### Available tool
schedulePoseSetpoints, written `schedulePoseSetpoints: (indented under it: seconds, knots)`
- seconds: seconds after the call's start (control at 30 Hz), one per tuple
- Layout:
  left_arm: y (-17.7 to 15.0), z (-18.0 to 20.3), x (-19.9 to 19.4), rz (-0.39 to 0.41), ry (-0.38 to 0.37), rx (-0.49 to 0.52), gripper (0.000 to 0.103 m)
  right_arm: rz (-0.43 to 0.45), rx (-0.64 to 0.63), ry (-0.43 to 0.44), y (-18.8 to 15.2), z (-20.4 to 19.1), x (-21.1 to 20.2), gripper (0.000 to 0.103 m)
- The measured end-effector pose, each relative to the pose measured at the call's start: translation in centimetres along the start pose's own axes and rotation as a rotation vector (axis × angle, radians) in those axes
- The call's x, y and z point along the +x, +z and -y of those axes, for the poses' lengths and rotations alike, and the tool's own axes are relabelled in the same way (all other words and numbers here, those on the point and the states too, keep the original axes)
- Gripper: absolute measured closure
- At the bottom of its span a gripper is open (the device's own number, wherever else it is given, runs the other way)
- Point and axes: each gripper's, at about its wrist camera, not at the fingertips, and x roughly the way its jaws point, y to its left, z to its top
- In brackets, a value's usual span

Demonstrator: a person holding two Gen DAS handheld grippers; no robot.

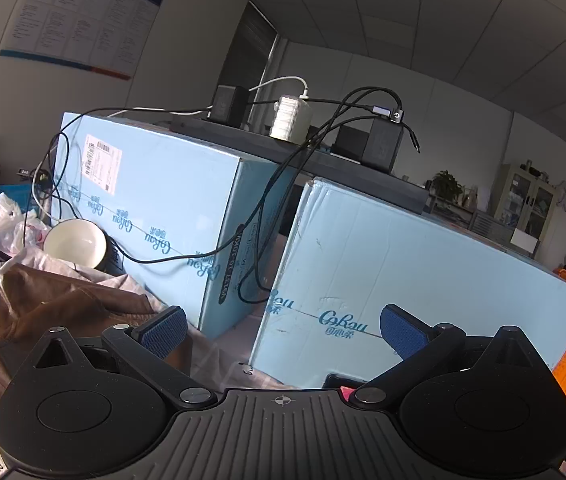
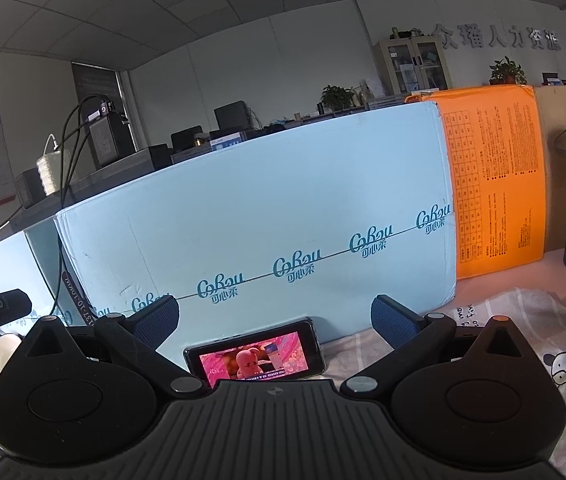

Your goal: Fold clothes

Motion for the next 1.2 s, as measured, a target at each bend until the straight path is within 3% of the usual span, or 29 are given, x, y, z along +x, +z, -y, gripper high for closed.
schedulePoseSetpoints:
  seconds: [0.4,0.6,0.73,0.87,1.03,1.2]
  knots:
    - [0.3,-0.8,0.1,-0.011,-0.029,-0.033,0.000,0.010,-0.001,-0.012,-0.2,-0.1,-0.1,0.000]
    - [0.2,-1.3,1.0,-0.044,-0.067,-0.071,0.000,0.006,-0.008,-0.026,-0.6,-0.4,0.4,0.000]
    - [-0.6,-0.8,2.3,-0.083,-0.060,-0.037,0.000,-0.023,-0.011,-0.026,-1.2,-0.3,1.6,0.000]
    - [-1.9,-0.3,3.5,-0.131,-0.133,-0.021,0.000,-0.076,-0.001,-0.049,-2.2,0.4,3.4,0.000]
    - [-3.2,0.2,3.9,-0.063,-0.218,-0.021,0.000,-0.108,0.035,-0.089,-2.9,1.5,4.8,0.000]
    - [-3.6,0.3,3.5,0.006,-0.266,-0.025,0.000,-0.022,0.082,-0.093,-2.7,2.0,3.4,0.000]
